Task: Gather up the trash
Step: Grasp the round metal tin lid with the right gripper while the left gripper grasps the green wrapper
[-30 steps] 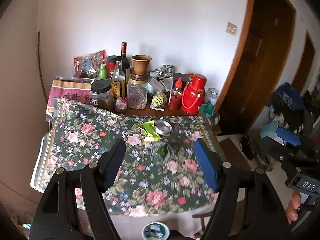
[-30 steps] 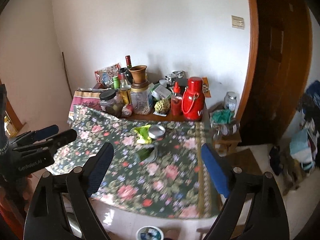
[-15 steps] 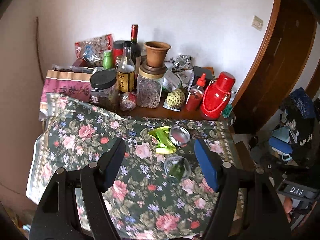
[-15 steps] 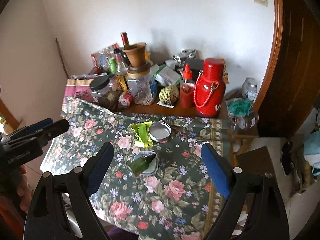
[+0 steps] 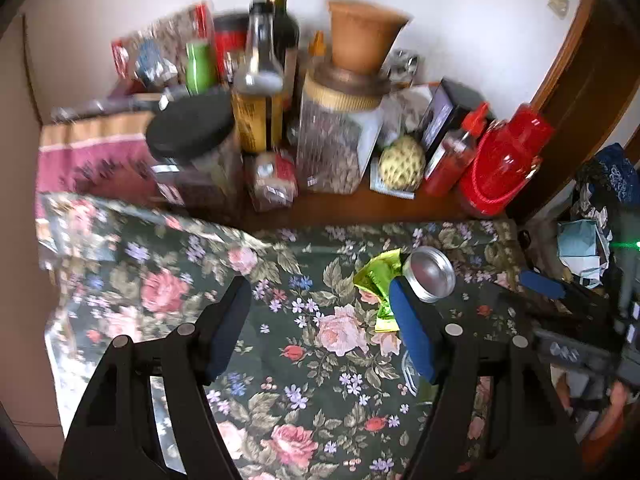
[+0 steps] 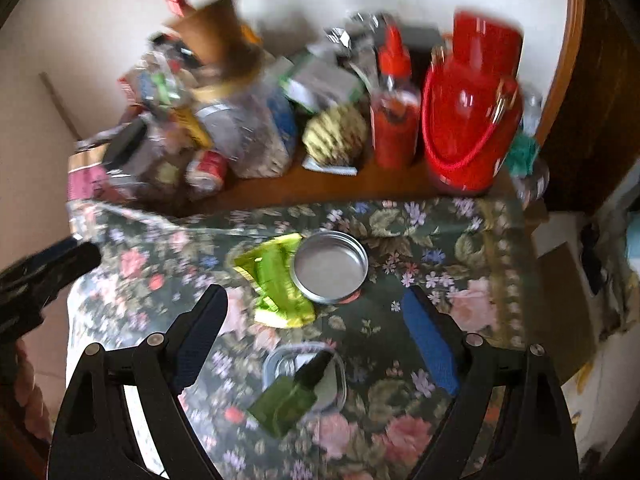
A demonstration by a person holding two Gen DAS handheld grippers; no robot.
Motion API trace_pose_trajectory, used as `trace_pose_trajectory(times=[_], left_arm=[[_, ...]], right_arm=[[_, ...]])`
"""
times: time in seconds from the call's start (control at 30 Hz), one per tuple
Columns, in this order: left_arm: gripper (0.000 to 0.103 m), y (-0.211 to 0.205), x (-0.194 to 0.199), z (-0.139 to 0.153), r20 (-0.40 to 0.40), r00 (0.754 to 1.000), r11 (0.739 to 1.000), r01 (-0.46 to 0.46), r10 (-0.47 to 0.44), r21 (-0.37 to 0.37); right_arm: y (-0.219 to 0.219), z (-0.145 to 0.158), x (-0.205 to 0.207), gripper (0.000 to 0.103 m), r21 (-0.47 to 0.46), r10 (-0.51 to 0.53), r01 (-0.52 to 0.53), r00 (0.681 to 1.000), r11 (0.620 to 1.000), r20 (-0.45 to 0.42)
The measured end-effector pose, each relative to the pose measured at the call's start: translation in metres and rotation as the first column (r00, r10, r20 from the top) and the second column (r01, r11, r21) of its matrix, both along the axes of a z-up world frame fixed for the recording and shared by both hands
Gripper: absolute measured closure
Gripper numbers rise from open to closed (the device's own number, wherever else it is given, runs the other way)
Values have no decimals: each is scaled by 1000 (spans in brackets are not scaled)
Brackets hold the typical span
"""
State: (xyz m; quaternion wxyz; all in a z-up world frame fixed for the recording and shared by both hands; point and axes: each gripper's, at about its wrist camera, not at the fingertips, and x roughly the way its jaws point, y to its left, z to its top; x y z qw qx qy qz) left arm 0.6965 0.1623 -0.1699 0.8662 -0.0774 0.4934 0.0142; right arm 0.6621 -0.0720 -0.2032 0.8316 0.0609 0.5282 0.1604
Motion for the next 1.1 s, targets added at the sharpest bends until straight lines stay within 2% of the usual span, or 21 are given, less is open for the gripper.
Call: trace_pose_trajectory(times=[0.07, 0.13, 0.23, 0.3, 0.47, 0.53, 0.67, 0.7, 0.9, 1.1], left_arm=[[33, 0, 10, -16, -33, 999, 1000, 7, -7, -12], [33, -1, 19, -32, -64, 998, 1000, 19, -20, -24], [33, -7, 30, -53, -106, 993, 998, 49, -54, -49], [33, -12, 37, -65, -131, 989, 996, 66, -74, -61], [33, -23, 47, -87, -192, 976, 992, 92, -107, -87], [33, -28, 50, -92, -202, 972, 992, 102, -117, -80], [33, -34, 54, -97, -219, 967, 990, 113, -128, -79], [33, -36, 55, -99, -222, 966, 990, 114, -129, -82], [33, -51, 61, -108, -248, 955, 983, 140, -165, -116], [33, -67, 66, -119, -278, 944, 979, 137, -175, -150]], right_arm=[[-2, -20, 15, 24, -7, -34, 33, 999, 999, -42], [-4, -38, 26, 40, -12, -60, 59, 995, 998, -82], [-9, -63, 40, 57, -26, -94, 91, 987, 996, -133], [-9, -74, 46, 63, -38, -103, 98, 984, 994, -146], [-6, -88, 50, 67, -34, -112, 108, 984, 994, -140], [-2, -91, 49, 77, -32, -97, 94, 986, 995, -136], [5, -96, 48, 88, -42, -79, 75, 989, 996, -122], [6, -95, 48, 95, -41, -85, 81, 990, 996, -113], [6, -97, 47, 100, -19, -80, 79, 991, 997, -108], [-27, -74, 29, 100, -37, -135, 133, 989, 990, -60]])
